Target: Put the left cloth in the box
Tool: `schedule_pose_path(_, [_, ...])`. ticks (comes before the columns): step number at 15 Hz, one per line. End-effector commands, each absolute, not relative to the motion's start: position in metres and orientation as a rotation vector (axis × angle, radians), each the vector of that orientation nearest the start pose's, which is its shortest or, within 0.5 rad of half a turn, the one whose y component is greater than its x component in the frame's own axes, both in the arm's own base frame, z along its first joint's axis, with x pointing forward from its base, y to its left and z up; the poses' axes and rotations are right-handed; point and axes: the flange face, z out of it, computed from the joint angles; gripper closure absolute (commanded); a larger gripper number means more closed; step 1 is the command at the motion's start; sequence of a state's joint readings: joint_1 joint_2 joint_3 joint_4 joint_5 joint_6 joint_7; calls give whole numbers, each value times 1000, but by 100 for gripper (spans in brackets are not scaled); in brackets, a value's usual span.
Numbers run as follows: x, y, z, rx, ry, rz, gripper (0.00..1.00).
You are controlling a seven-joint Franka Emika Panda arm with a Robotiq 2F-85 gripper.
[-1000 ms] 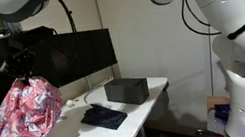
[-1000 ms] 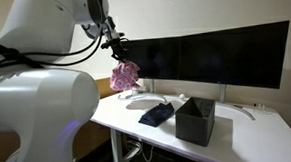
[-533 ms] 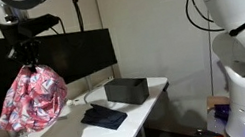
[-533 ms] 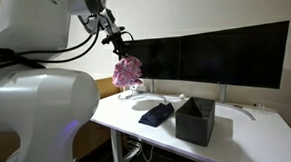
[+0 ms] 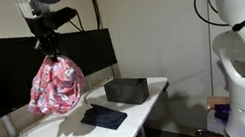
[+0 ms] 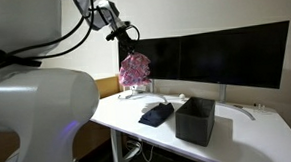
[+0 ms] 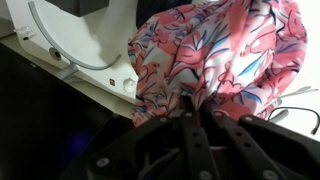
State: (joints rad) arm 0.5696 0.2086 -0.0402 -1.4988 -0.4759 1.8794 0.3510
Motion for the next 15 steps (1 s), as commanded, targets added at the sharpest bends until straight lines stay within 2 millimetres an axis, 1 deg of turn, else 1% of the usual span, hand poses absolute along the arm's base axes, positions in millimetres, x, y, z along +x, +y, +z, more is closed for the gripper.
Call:
schedule_pose_path(1, [550, 271, 579, -3434, -419, -674, 98])
schedule_pose_path(6, [540, 233, 577, -3459, -267, -641, 98])
schedule_pose_path(11, [535, 195, 571, -3484, -115, -594, 98])
schedule_pose_path(15, [531, 169, 567, -3500, -21, -568, 98])
